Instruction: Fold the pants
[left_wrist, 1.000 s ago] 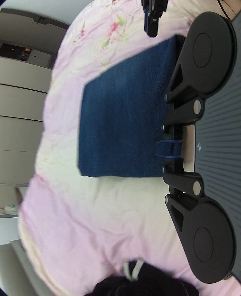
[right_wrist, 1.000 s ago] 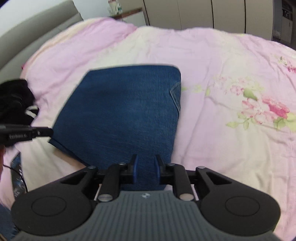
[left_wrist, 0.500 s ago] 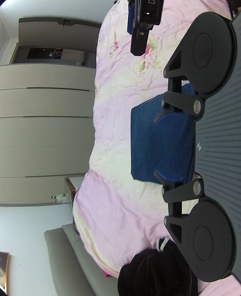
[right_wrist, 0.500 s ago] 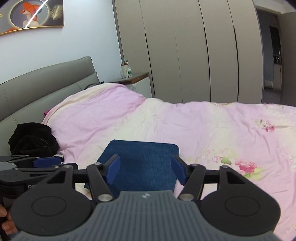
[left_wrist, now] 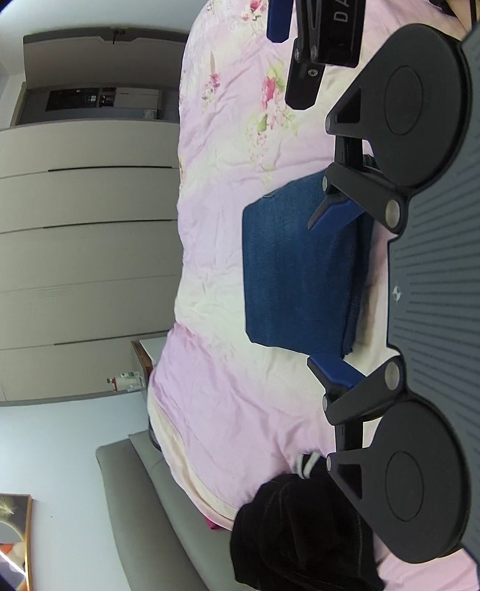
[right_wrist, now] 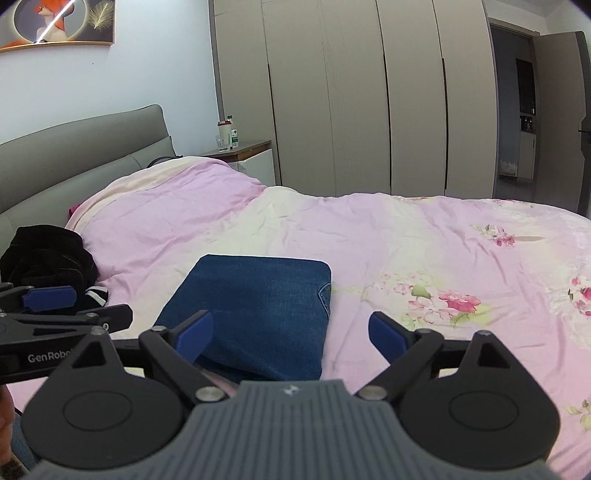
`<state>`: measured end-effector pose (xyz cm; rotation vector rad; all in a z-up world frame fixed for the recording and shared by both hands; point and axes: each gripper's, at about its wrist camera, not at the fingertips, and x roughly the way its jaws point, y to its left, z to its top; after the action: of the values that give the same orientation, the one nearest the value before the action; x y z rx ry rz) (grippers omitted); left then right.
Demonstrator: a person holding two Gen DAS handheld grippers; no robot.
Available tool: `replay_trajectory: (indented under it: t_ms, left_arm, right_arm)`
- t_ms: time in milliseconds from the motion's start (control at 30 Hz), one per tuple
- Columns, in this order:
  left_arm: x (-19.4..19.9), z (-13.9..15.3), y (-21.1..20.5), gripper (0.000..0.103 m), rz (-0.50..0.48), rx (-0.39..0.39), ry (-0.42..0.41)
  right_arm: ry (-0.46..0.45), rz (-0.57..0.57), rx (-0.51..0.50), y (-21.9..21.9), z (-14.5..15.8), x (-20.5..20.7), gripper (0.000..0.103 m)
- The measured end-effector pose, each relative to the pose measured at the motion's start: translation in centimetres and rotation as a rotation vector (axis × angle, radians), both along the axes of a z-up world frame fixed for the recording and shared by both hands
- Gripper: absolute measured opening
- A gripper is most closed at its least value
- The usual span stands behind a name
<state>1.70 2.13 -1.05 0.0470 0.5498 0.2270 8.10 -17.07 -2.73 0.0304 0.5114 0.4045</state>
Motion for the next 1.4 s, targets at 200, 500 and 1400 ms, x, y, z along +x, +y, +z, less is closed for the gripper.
replay_trajectory:
  t_ms: [200,500,1400]
  left_arm:
    - [0.1,-1.0,0.6,0.087,0.022,-0.044,0.042]
    - [0.1,-1.5,0.2,0.087,0.014,-0.033,0.065]
    - [-0.2,-1.0,0.0,0.087,0.01,-0.021,0.053]
  right_arm:
    - [0.052,-0.009,-0.041,0.5,-1.7,-0.1,0.088]
    - [0.079,-0.011,-0.071,0.7,-2.5,-0.6,0.089]
    - [0.065,-0.019,-0.065,0.6,-2.1,-0.9,0.089]
